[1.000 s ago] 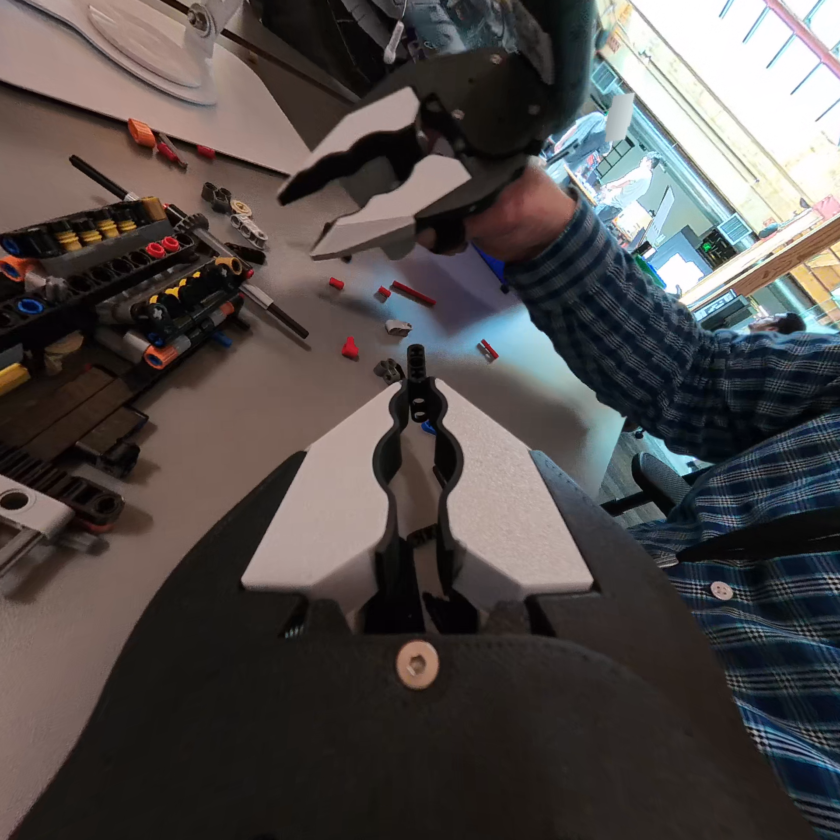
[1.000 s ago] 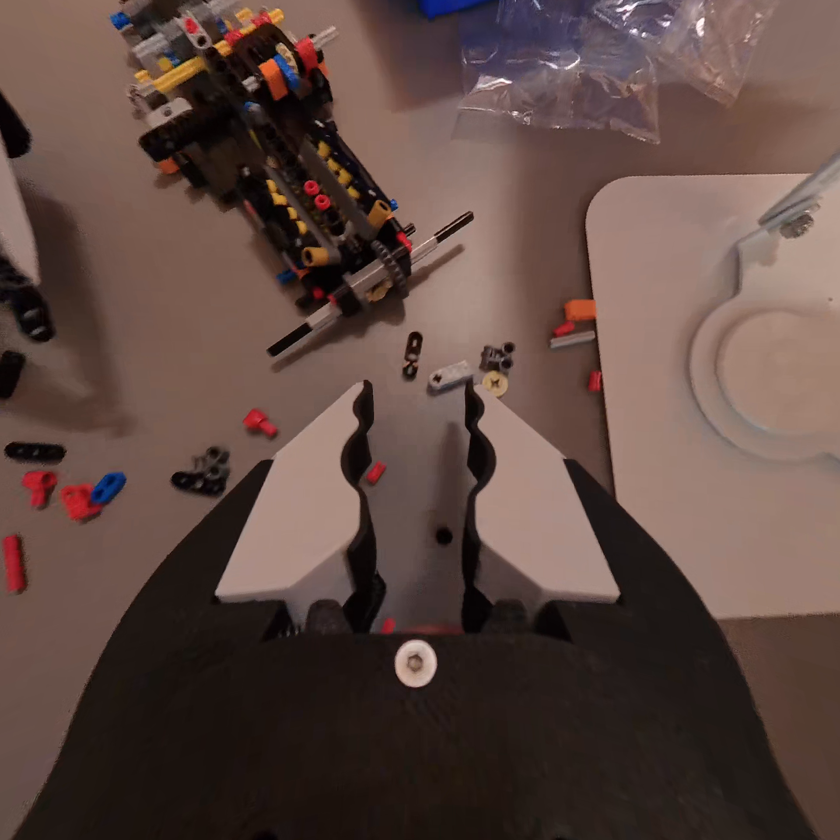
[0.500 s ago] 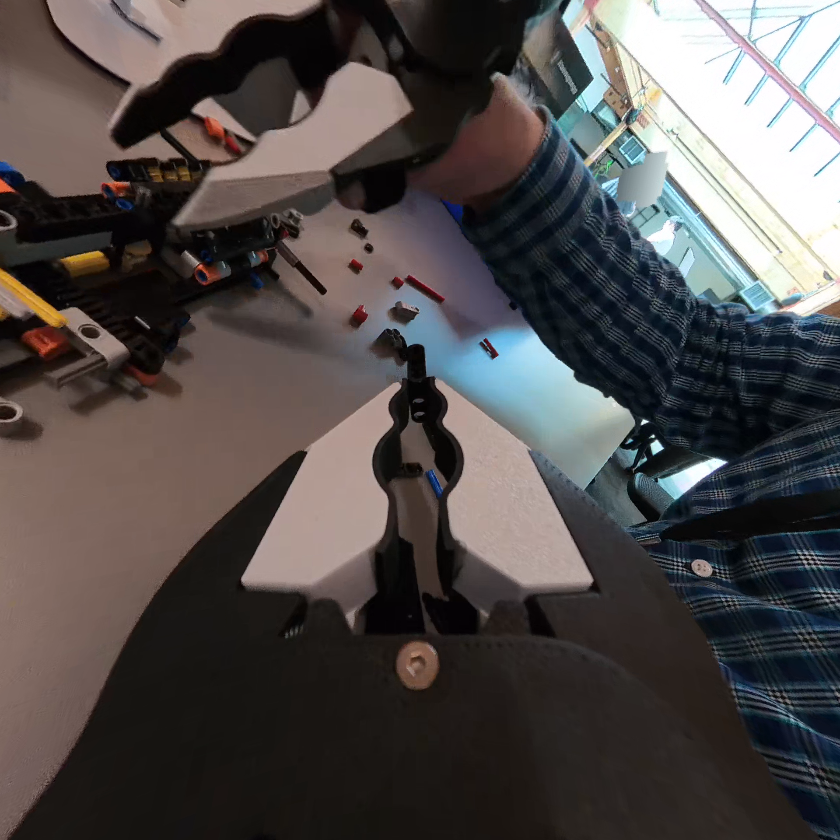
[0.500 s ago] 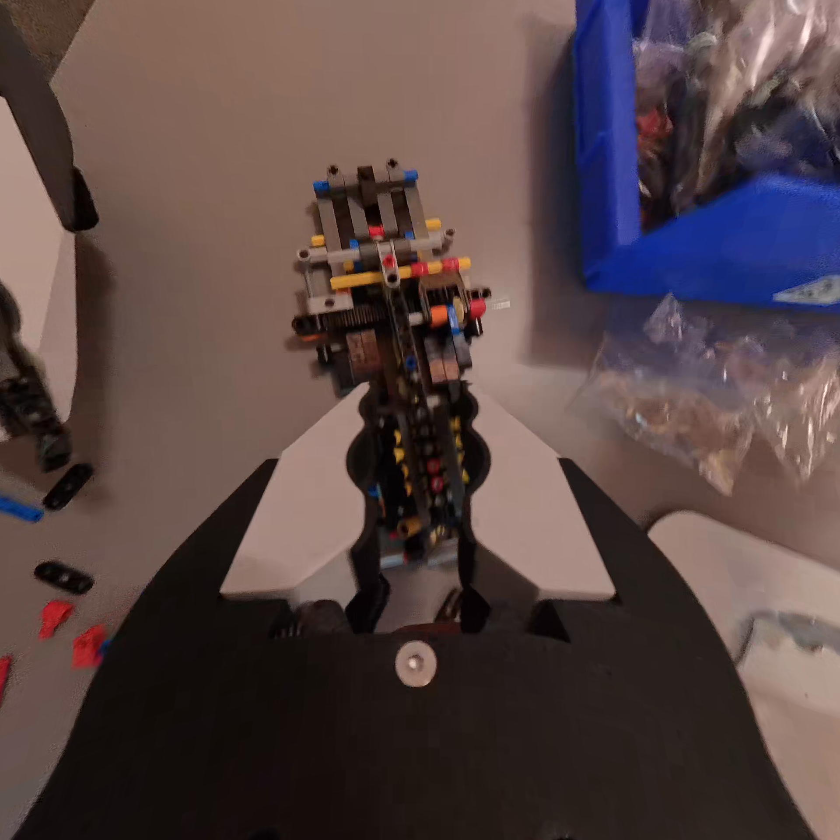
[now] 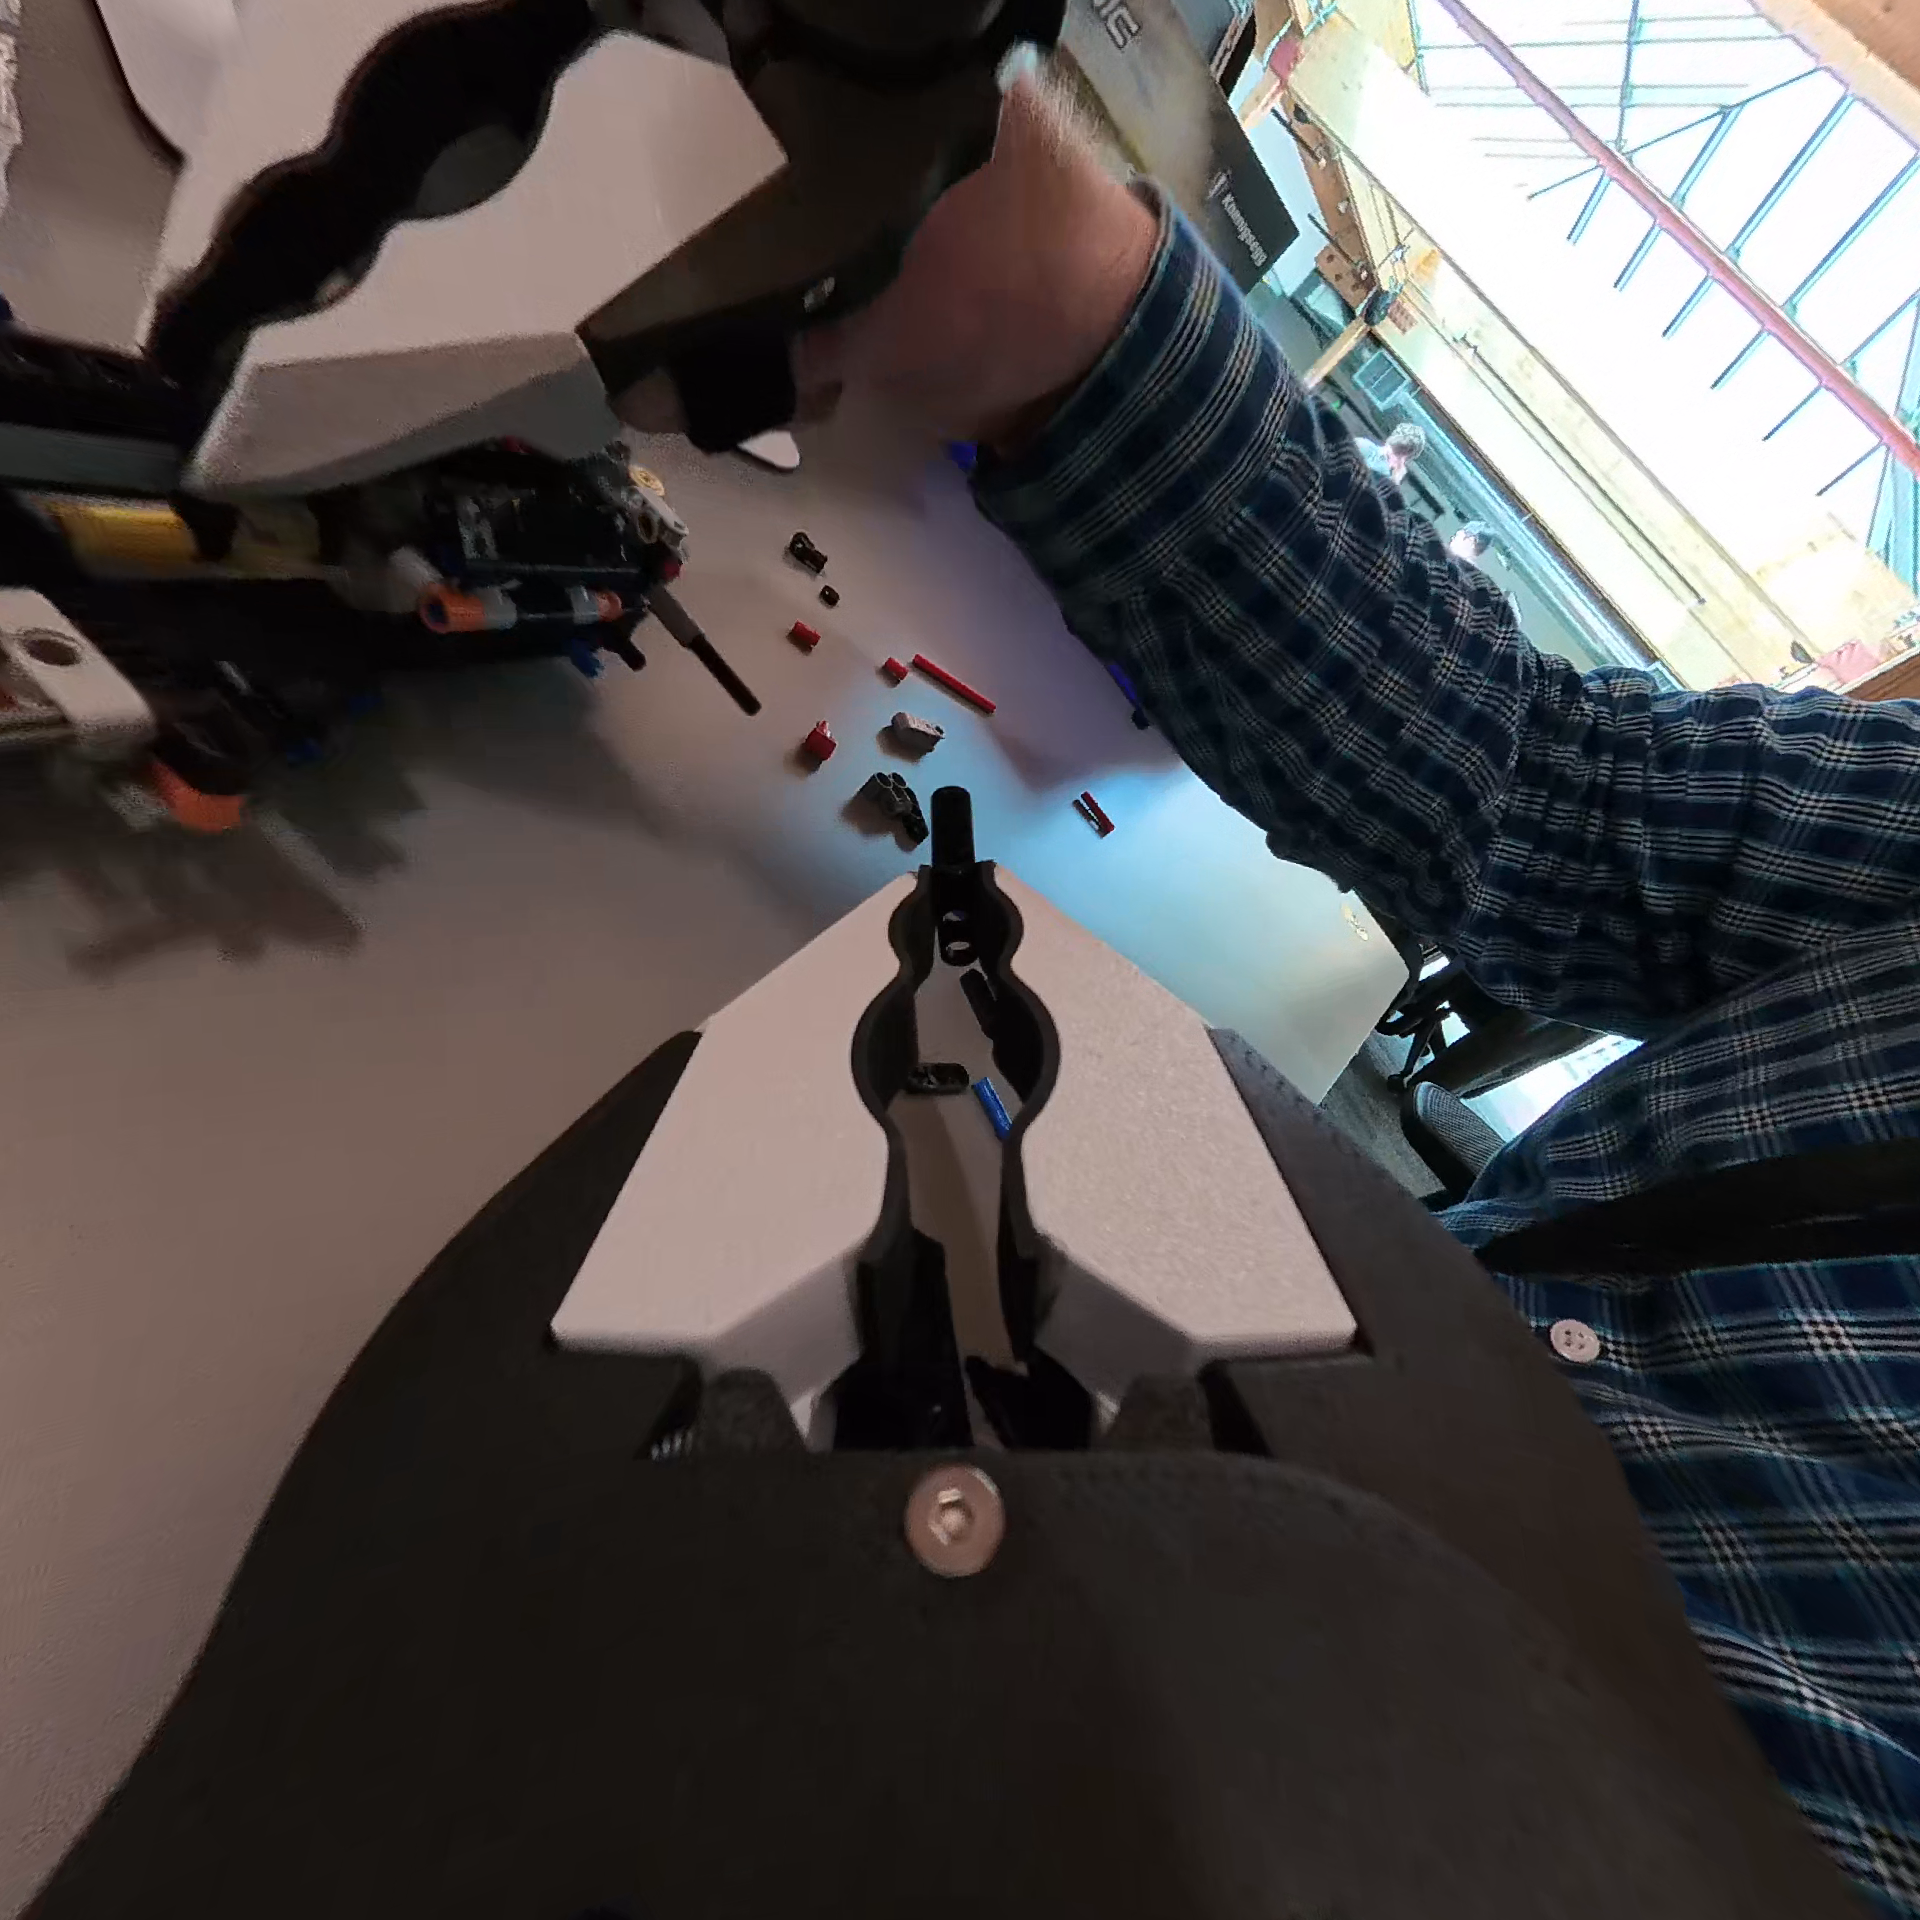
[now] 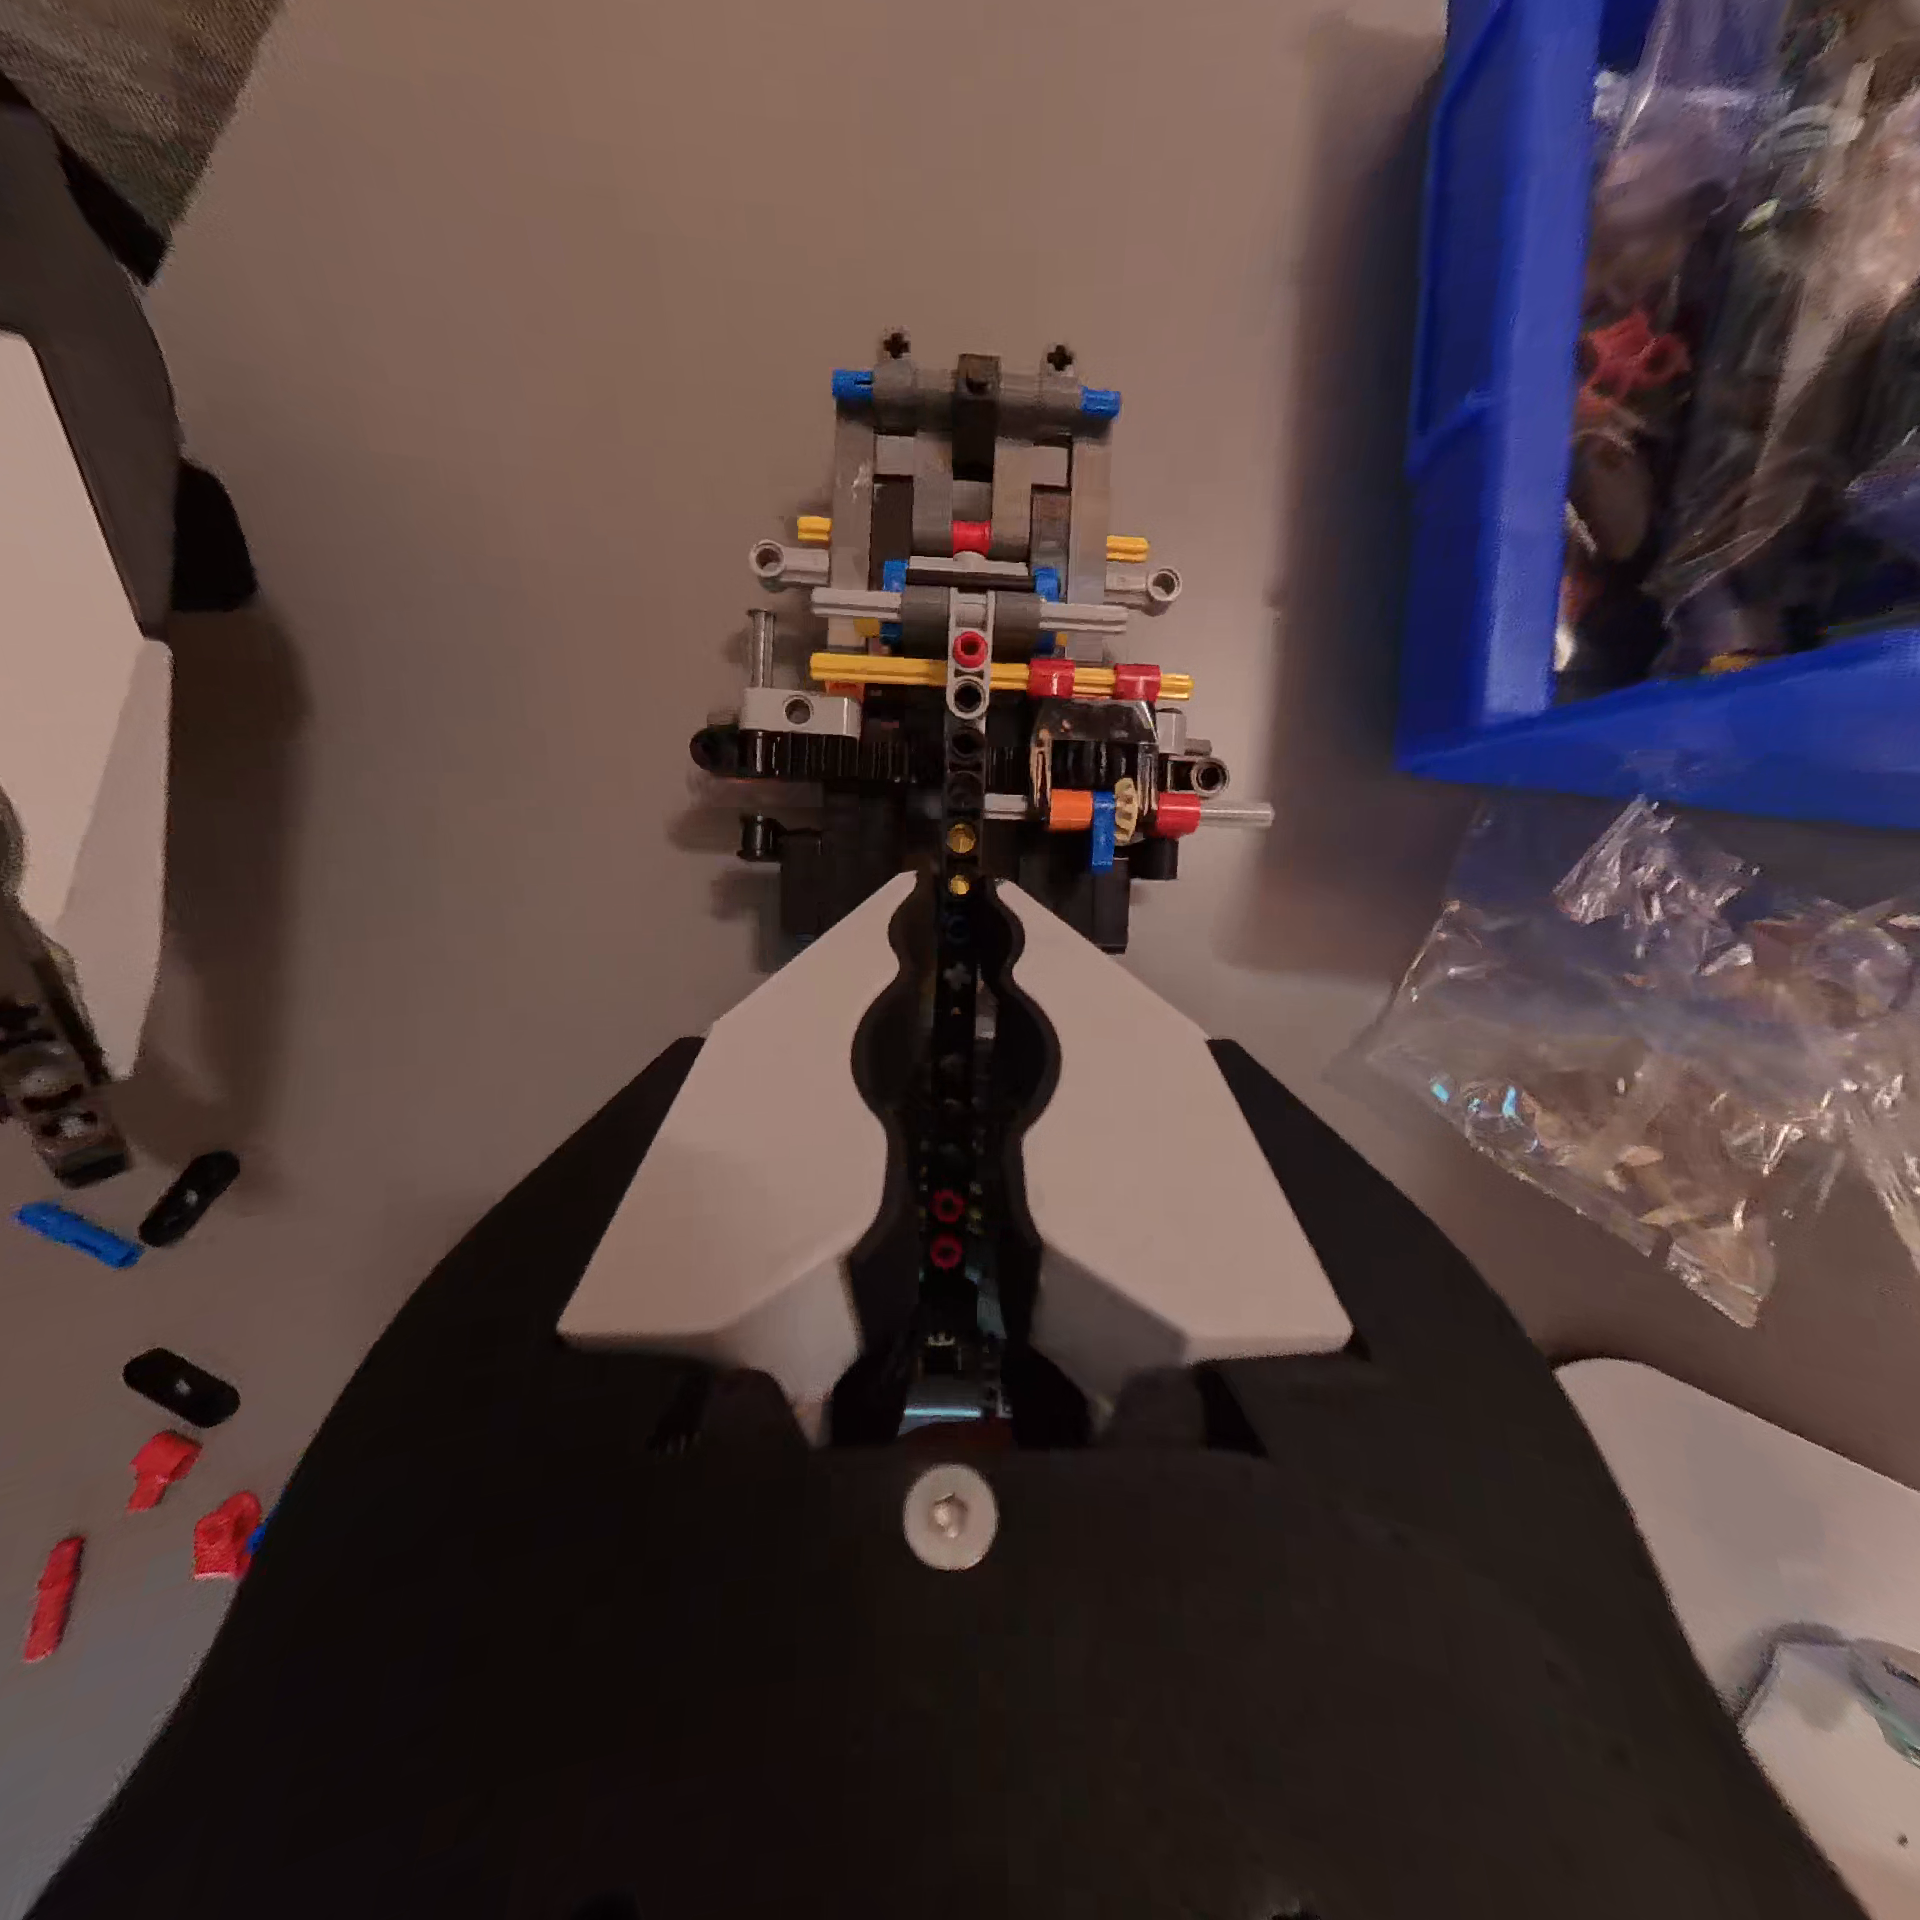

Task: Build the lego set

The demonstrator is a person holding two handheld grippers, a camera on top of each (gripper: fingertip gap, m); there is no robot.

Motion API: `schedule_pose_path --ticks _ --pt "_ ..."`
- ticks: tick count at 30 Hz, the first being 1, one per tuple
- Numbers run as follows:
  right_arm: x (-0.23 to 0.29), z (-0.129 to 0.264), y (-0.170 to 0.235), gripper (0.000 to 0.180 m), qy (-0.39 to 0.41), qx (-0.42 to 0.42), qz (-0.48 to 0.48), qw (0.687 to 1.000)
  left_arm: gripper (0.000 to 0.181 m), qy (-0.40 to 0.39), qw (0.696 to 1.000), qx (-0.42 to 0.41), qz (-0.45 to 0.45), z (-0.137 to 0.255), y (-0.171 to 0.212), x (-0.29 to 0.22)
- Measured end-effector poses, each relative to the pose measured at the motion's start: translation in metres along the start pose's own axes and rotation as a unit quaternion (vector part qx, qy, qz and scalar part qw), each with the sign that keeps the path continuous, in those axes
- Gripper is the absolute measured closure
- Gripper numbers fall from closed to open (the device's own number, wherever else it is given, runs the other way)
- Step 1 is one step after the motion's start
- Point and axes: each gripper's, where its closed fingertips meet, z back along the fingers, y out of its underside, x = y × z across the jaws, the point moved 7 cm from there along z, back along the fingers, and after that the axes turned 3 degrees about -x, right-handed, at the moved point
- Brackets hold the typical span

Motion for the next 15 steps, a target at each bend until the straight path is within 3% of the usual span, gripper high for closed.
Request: schedule_pose_path --ticks 8,15 --pt "0.005 -0.022 -0.073 0.176 -0.021 -0.012 0.038 0.999 0.176 0.005 1.0 -0.004 -0.012 0.0 0.0 -0.007" --pt "0.012 -0.077 -0.082 0.176 -0.031 0.022 0.044 0.998 0.176 0.001 1.0 -0.014 -0.004 0.007 -0.003 0.001"
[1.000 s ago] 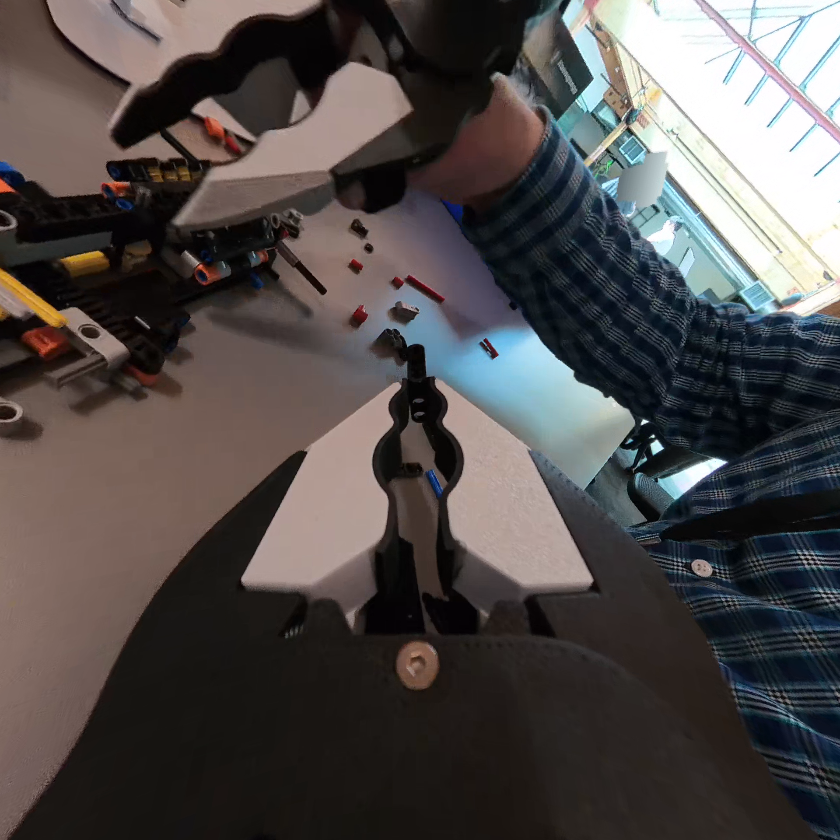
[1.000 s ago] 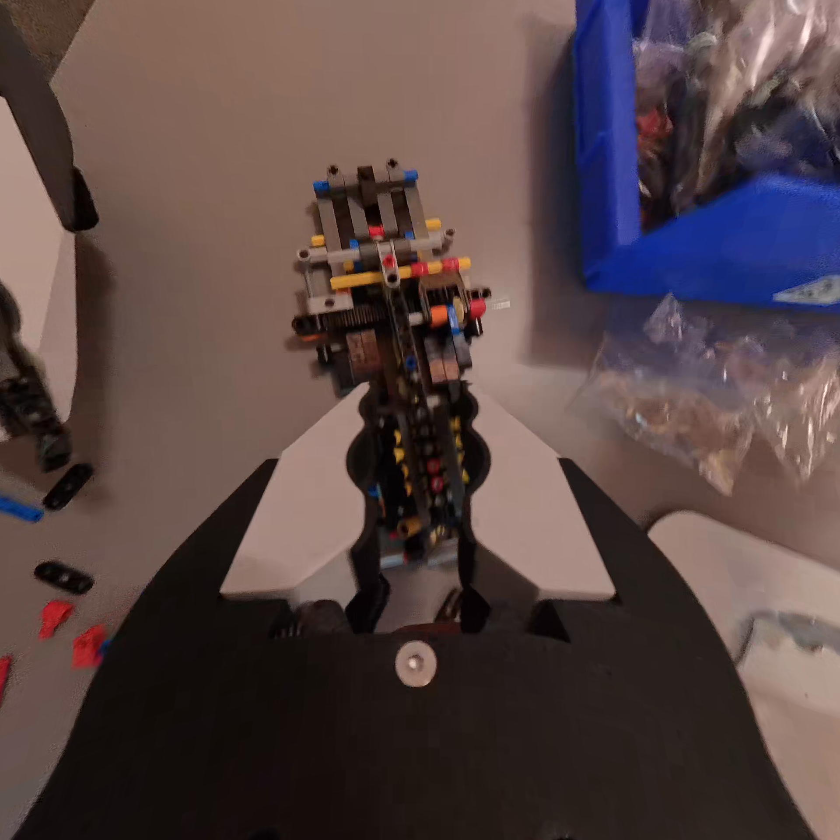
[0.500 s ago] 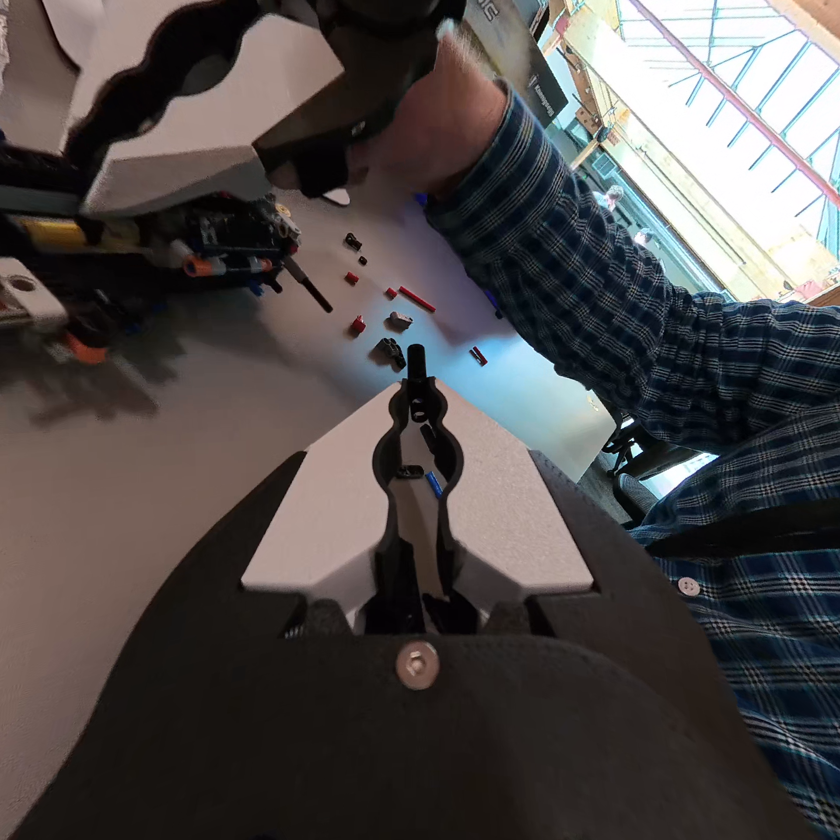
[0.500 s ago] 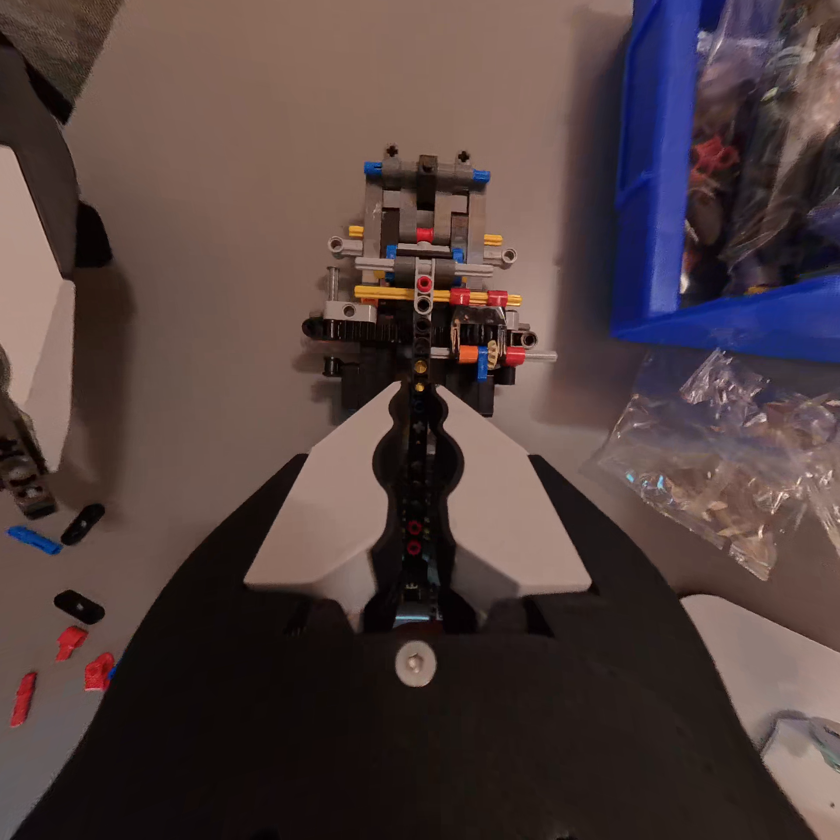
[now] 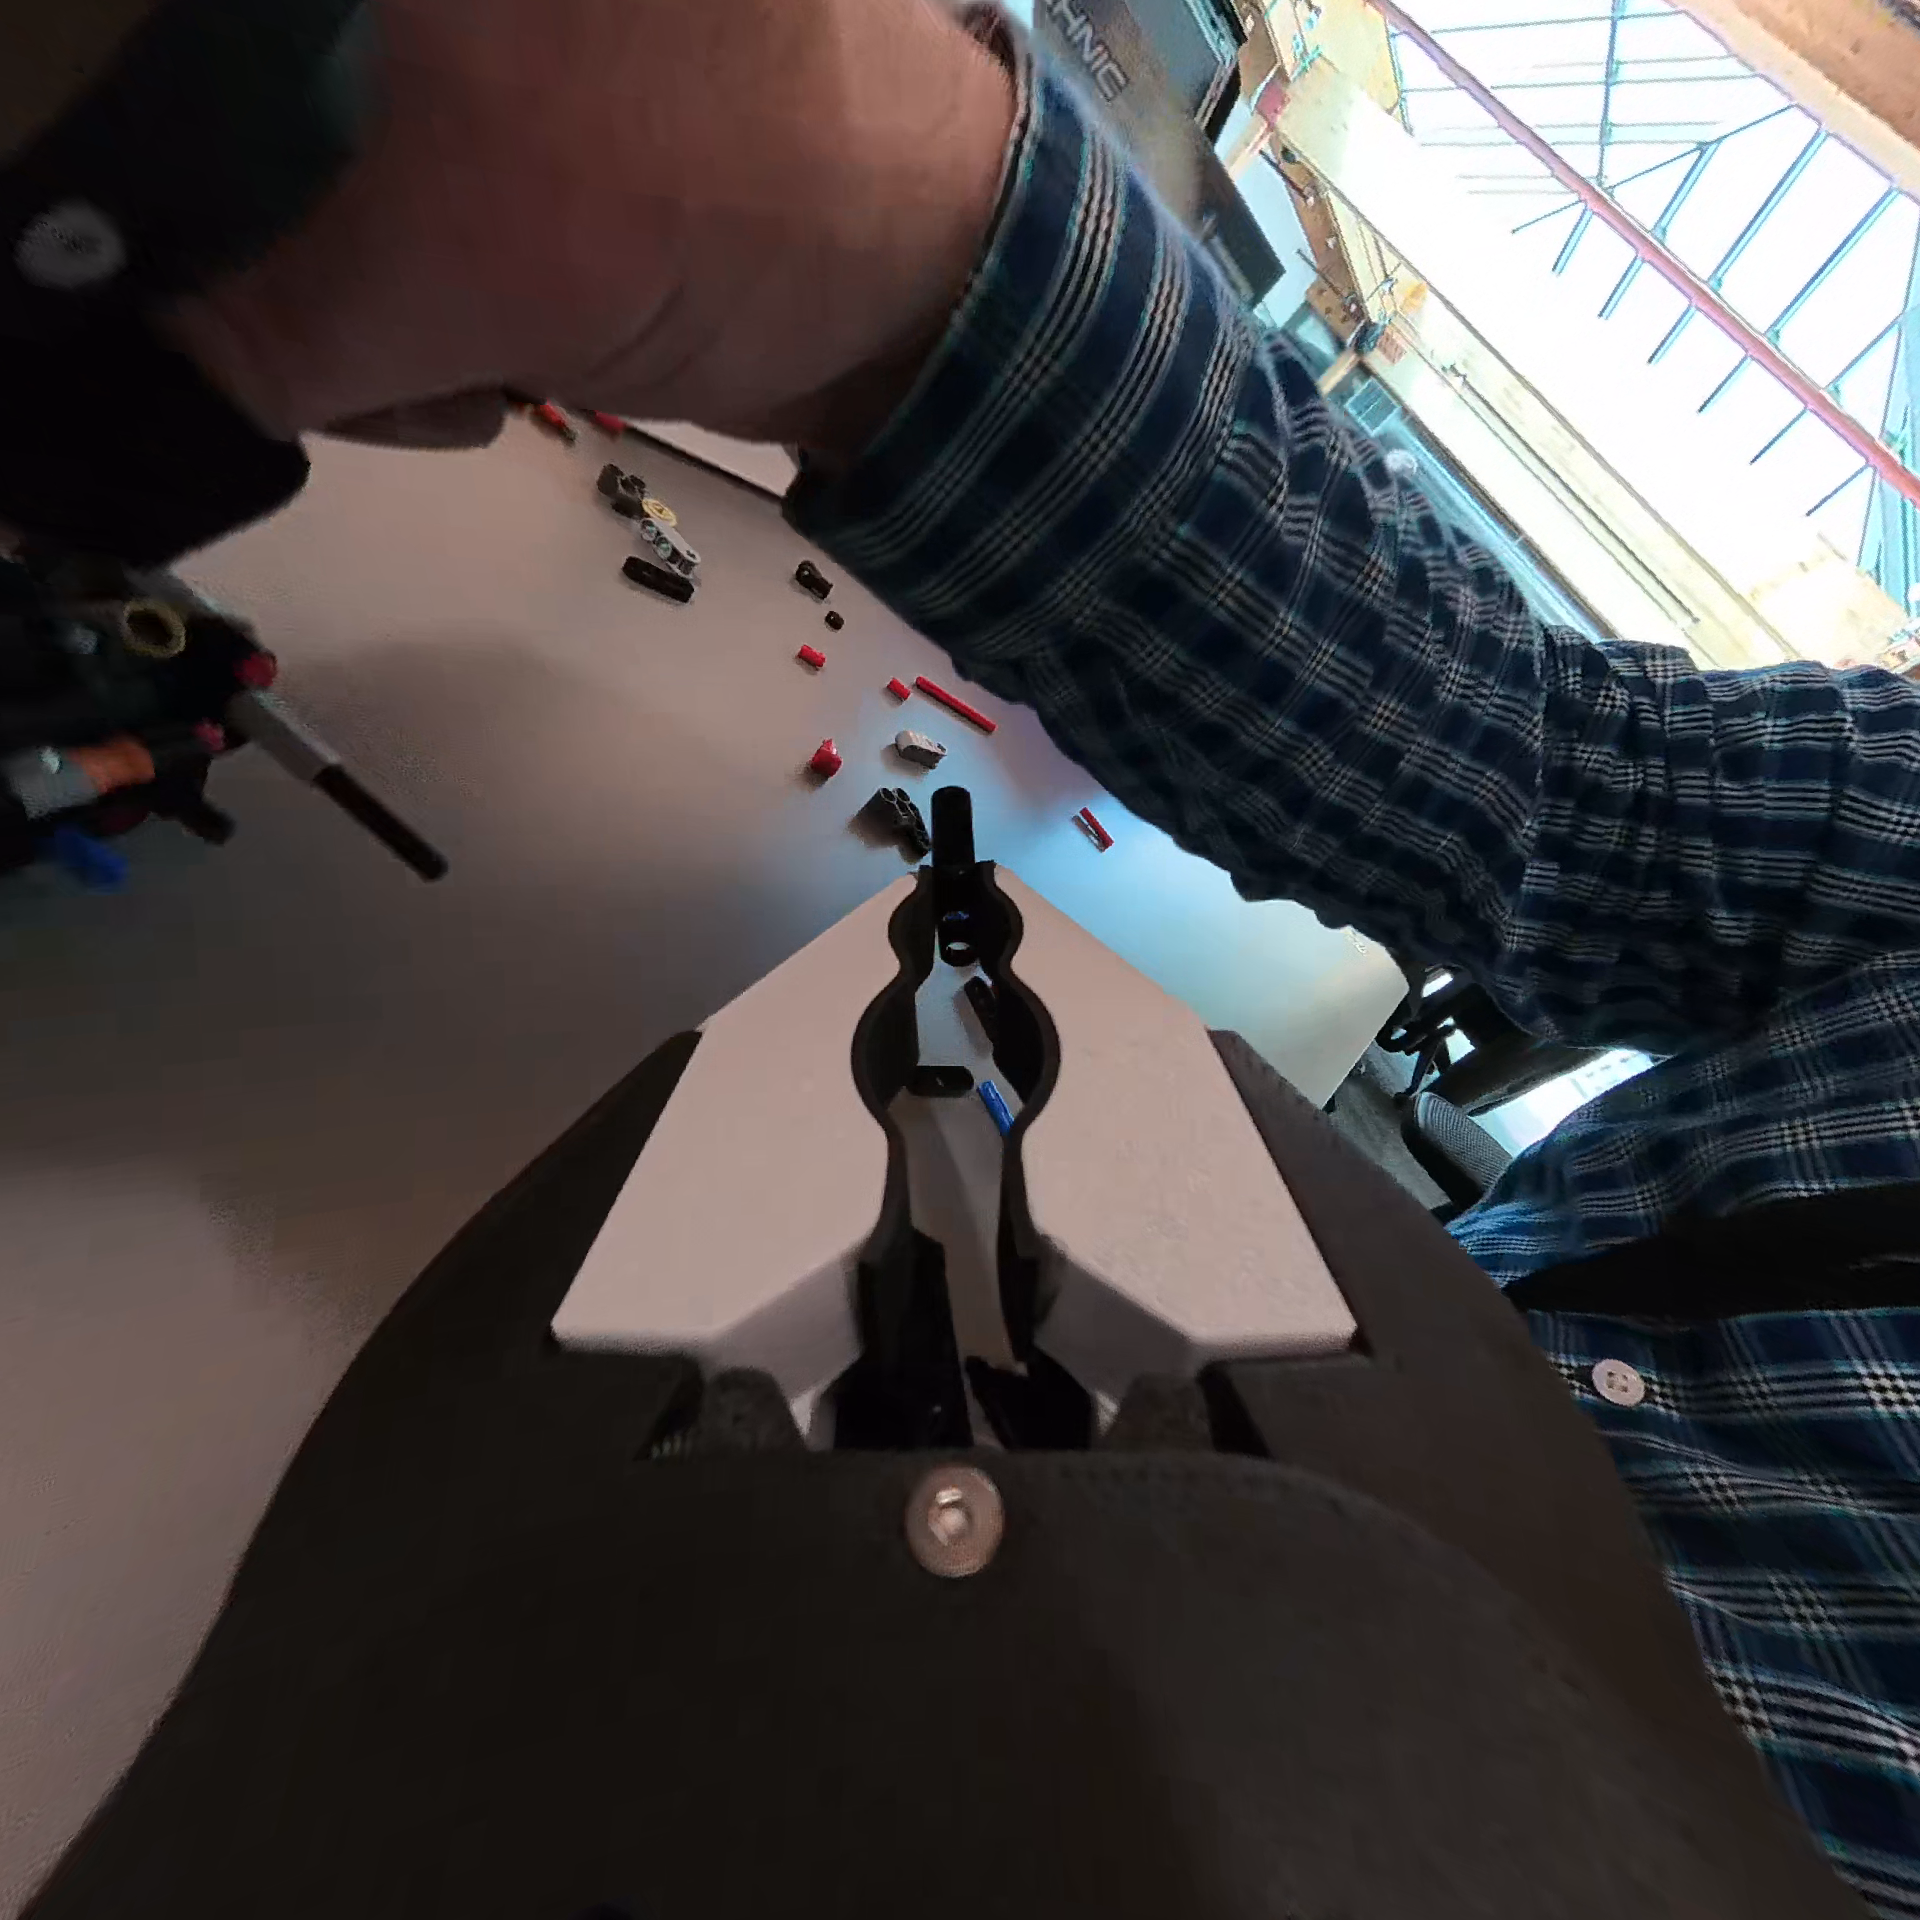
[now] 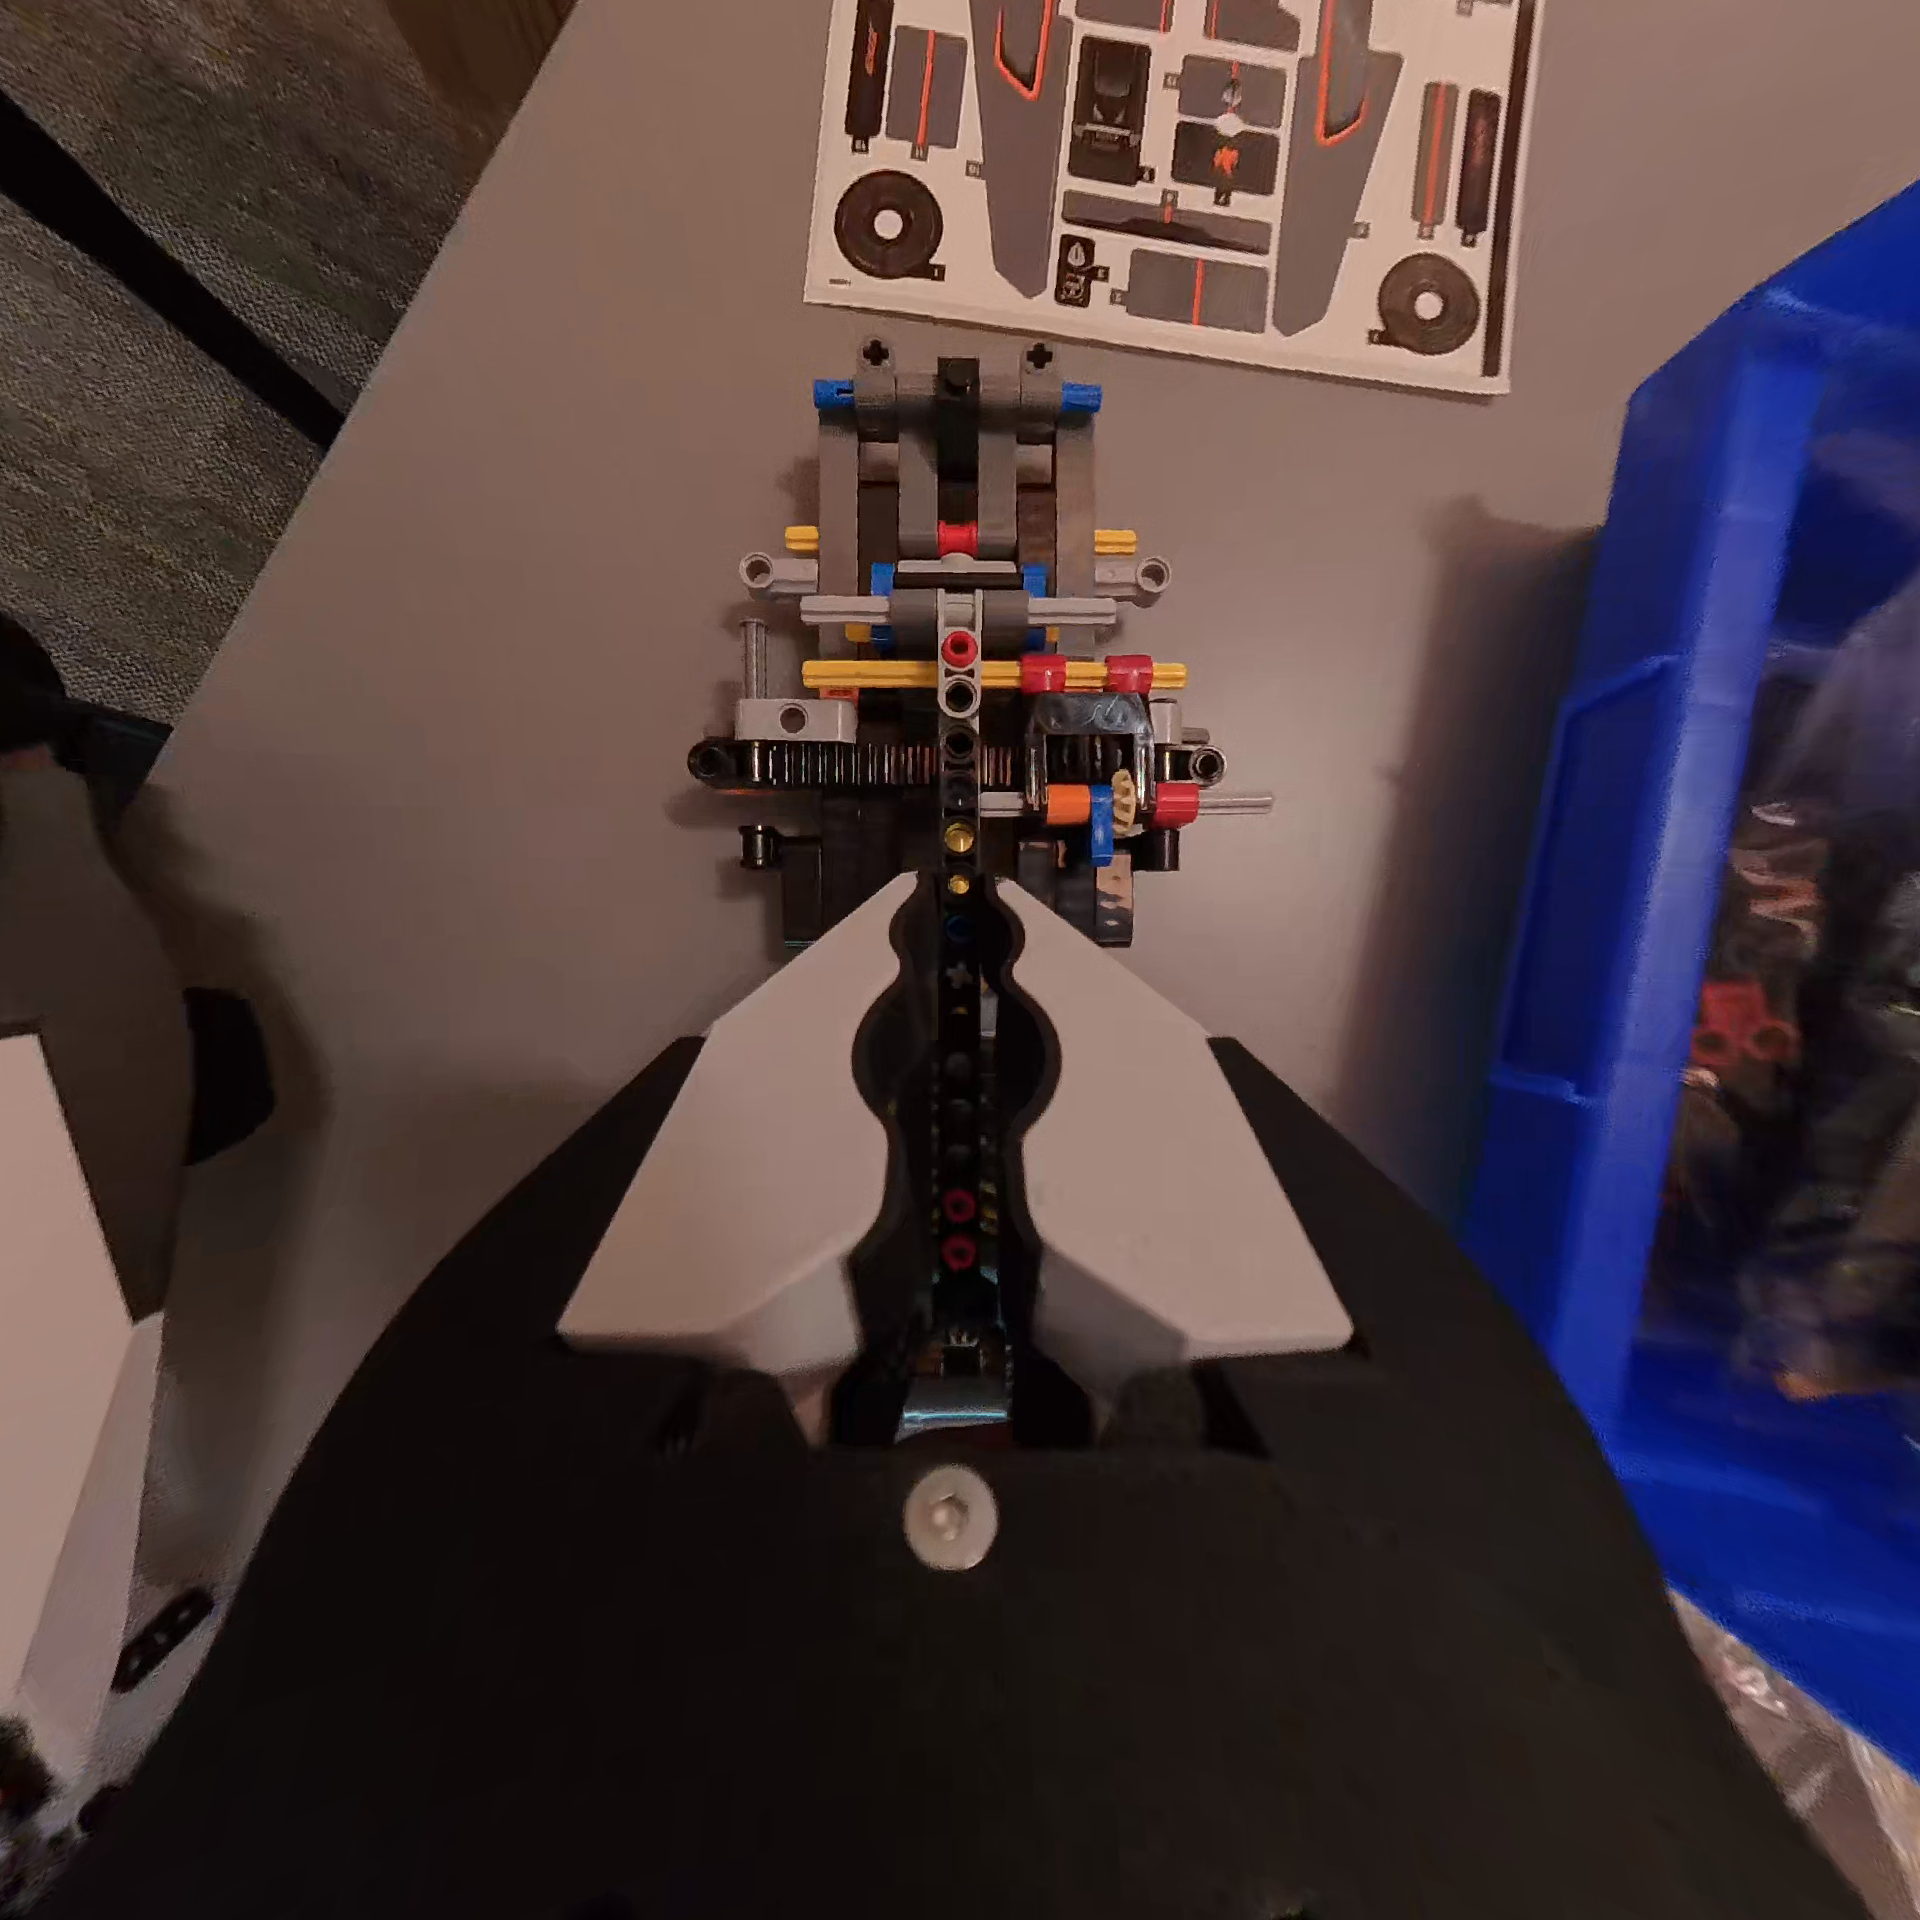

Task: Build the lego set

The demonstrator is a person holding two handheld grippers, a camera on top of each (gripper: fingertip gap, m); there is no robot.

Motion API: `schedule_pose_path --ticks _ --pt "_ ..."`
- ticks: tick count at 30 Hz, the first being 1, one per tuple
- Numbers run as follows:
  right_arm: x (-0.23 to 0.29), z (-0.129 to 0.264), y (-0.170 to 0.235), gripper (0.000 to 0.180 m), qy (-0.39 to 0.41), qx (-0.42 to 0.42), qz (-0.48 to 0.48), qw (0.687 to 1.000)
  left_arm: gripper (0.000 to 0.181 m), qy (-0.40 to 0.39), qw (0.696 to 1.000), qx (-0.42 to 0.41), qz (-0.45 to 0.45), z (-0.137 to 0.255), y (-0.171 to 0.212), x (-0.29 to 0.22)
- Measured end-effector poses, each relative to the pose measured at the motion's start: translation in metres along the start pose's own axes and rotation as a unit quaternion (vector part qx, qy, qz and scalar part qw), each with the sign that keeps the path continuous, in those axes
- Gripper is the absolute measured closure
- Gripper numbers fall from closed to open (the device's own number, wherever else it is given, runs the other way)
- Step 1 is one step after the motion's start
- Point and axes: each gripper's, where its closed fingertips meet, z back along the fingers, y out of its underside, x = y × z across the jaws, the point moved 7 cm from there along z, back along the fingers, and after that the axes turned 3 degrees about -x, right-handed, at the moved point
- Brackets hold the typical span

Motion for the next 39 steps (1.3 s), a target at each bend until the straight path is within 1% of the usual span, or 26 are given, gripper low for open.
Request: schedule_pose_path --ticks 2,5,8,11,15,19,21,23,26,29,31,33,36,37,39 --pt "0.002 -0.005 0.003 0.175 -0.001 -0.001 -0.008 1.0 0.176 0.002 1.0 -0.002 0.001 0.001 0.0 0.0" --pt "0.002 0.005 0.004 0.171 -0.001 -0.019 -0.03 0.999 0.176 0.002 1.0 -0.003 0.004 0.002 -0.001 0.002" --pt "0.005 0.039 0.011 0.165 0.024 -0.028 -0.032 0.999 0.176 -0.005 1.0 -0.01 0.002 0.005 -0.003 0.004" --pt "0.015 0.091 0.031 0.165 0.062 -0.049 -0.056 0.995 0.176 -0.013 1.0 -0.018 0.0 0.008 -0.006 0.006" --pt "0.047 0.161 0.076 0.159 0.113 -0.071 -0.098 0.986 0.176 -0.023 1.0 -0.022 0.001 0.009 -0.007 0.009" --pt "0.098 0.223 0.137 0.158 0.178 -0.08 -0.159 0.968 0.176 -0.03 0.999 -0.023 -0.001 0.01 -0.008 0.01" --pt "0.126 0.255 0.171 0.155 0.222 -0.077 -0.197 0.952 0.176 -0.032 0.999 -0.022 -0.001 0.009 -0.007 0.011" --pt "0.156 0.285 0.203 0.156 0.267 -0.073 -0.236 0.932 0.176 -0.035 0.999 -0.019 -0.001 0.007 -0.007 0.012" --pt "0.2 0.318 0.241 0.154 0.326 -0.074 -0.285 0.898 0.176 -0.04 0.999 -0.011 -0.005 0.004 -0.005 0.012" --pt "0.239 0.335 0.273 0.152 0.376 -0.069 -0.324 0.866 0.176 -0.045 0.999 -0.008 -0.01 0.003 -0.004 0.012" --pt "0.259 0.34 0.299 0.152 0.404 -0.049 -0.351 0.843 0.176 -0.05 0.999 -0.007 -0.013 0.003 -0.004 0.012" --pt "0.272 0.333 0.324 0.152 0.411 -0.028 -0.381 0.828 0.176 -0.056 0.998 -0.004 -0.018 0.001 -0.003 0.012" --pt "0.278 0.318 0.361 0.147 0.427 0.0 -0.441 0.789 0.176 -0.064 0.998 0.0 -0.024 0.0 -0.002 0.012" --pt "0.278 0.312 0.368 0.147 0.428 -0.009 -0.453 0.782 0.176 -0.066 0.997 0.001 -0.026 0.0 -0.002 0.012" --pt "0.274 0.298 0.375 0.149 0.437 -0.025 -0.447 0.78 0.176 -0.066 0.998 -0.001 -0.026 -0.002 -0.002 0.011"
